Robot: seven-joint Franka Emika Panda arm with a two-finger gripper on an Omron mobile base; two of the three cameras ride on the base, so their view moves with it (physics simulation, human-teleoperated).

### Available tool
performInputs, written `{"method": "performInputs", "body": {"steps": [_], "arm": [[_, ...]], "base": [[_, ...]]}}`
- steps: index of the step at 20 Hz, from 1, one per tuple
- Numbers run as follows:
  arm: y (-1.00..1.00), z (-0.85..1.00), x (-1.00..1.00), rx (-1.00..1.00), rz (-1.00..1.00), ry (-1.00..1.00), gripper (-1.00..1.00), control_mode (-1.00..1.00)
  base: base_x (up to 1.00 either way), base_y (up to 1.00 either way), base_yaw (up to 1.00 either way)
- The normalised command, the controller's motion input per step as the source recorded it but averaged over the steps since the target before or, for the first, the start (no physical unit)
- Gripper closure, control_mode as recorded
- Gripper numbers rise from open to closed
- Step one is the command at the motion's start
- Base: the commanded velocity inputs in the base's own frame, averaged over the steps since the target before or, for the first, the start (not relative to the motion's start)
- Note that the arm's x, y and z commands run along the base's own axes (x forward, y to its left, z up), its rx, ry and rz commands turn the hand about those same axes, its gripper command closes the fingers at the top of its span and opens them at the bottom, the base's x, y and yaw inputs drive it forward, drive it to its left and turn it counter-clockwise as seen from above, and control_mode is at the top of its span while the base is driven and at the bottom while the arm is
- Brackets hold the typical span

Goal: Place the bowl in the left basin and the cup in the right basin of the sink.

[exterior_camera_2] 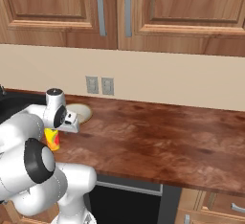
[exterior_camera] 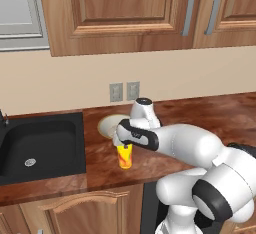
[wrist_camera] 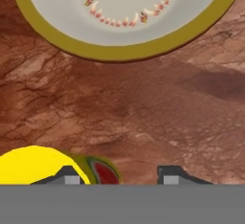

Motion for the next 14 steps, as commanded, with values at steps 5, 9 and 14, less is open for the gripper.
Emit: {"method": "performInputs", "body": {"steps": [5, 9, 14], "arm": [[0.0, 0.0, 0.0, 0.0, 0.0, 0.0, 1.0, -1.0], [0.0, 0.0, -0.03, 0.0, 0.0, 0.0, 1.0, -1.0], [0.0, 0.01, -0.1, 0.0, 0.0, -0.01, 1.0, -1.0]], "base": [[0.0, 0.0, 0.0], [0.0, 0.0, 0.0], [0.0, 0.0, 0.0]]}}
